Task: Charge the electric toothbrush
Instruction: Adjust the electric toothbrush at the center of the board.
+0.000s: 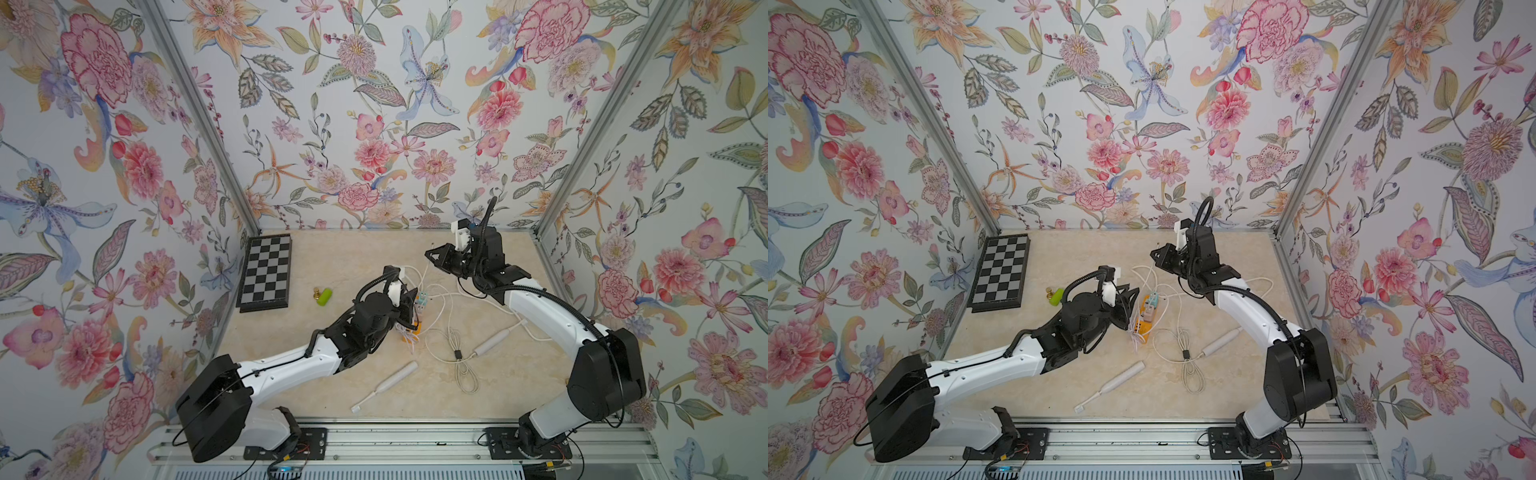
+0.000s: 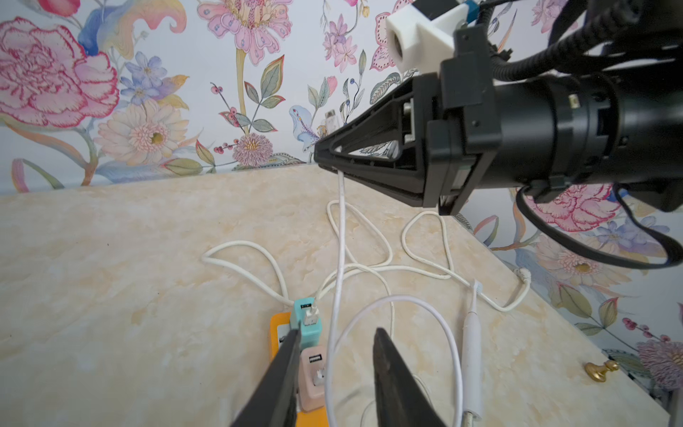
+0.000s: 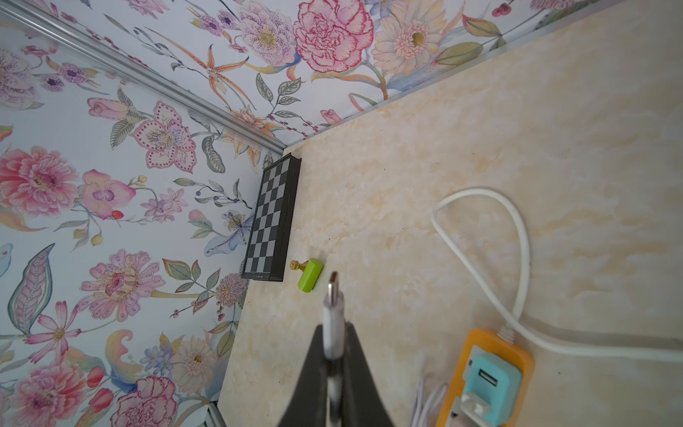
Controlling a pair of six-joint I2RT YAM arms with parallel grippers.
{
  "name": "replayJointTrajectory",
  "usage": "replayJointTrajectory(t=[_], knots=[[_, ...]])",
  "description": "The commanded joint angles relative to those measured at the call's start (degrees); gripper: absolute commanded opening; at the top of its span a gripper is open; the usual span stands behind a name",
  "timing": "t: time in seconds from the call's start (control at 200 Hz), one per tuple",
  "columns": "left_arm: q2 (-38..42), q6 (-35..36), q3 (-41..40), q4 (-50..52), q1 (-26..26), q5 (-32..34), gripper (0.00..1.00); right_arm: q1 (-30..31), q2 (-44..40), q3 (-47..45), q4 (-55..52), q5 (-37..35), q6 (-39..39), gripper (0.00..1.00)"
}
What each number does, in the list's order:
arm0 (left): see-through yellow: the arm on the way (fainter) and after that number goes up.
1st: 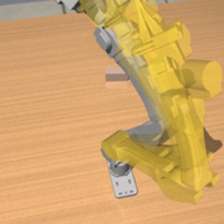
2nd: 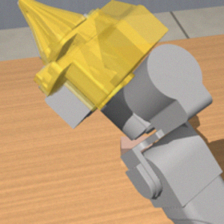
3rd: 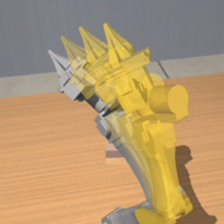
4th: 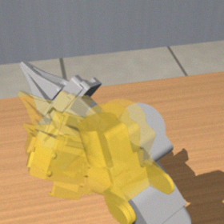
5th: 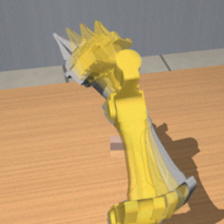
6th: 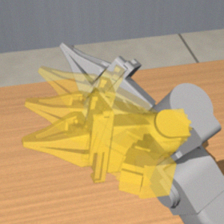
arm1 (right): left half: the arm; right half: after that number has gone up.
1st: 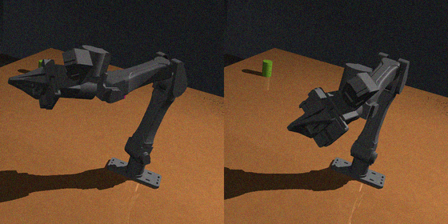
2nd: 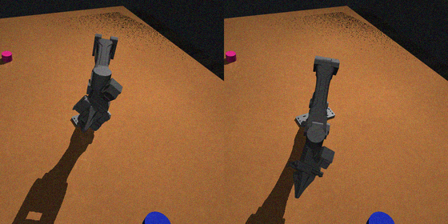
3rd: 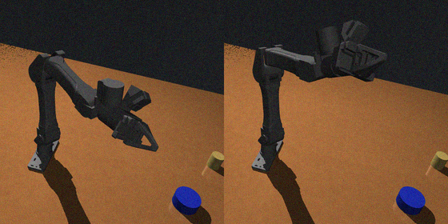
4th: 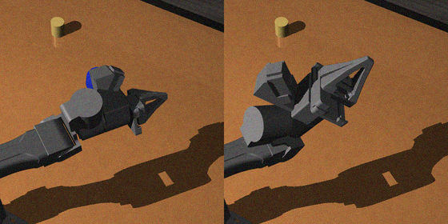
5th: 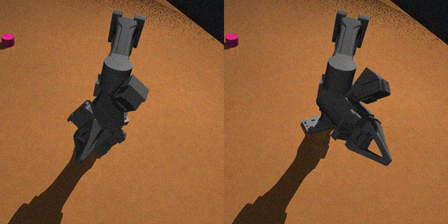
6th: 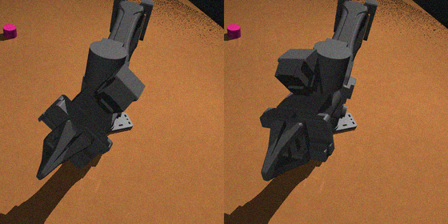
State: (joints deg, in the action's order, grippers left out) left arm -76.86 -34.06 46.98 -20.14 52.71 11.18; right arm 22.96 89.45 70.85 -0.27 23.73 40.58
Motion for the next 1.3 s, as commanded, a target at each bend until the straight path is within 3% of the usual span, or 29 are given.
replayJointTrajectory(t=[0.0, 0.205, 0.36, 0.55, 0.746, 0.861, 1.001, 1.296], knots=[[4.68, -18.45, -1.50, 12.68, 2.06, 4.98, 0.44, -2.67, -2.99, -1.60, 5.54, 7.34, -6.76, 0.00], [10.61, -49.28, -7.25, 26.07, 12.03, 10.62, 0.57, -3.51, -6.88, -5.38, 6.67, 10.62, -12.79, 0.00], [10.14, -71.62, -11.86, 25.17, 19.70, 12.32, 0.62, -3.01, -8.10, -9.84, 10.95, 15.01, -12.95, 0.00], [3.30, -87.65, -12.11, 21.51, 24.13, 10.98, 0.64, -2.52, -10.33, -14.18, 13.56, 15.19, -11.93, 0.00], [-3.55, -97.76, -11.94, 16.99, 26.11, 8.03, 0.68, -2.88, -12.10, -16.96, 15.56, 14.51, -11.33, 0.00], [-4.77, -103.21, -12.51, 16.57, 27.25, 10.68, 0.69, -3.34, -12.18, -17.31, 15.83, 15.08, -10.99, 0.00], [-5.58, -107.45, -10.28, 23.26, 27.27, 11.76, 0.76, -3.80, -12.39, -18.17, 16.99, 14.86, -10.16, 0.00], [-5.76, -112.28, -9.03, 32.06, 26.21, 11.57, 0.76, -5.00, -12.03, -18.64, 17.06, 14.51, -9.55, 0.00]])
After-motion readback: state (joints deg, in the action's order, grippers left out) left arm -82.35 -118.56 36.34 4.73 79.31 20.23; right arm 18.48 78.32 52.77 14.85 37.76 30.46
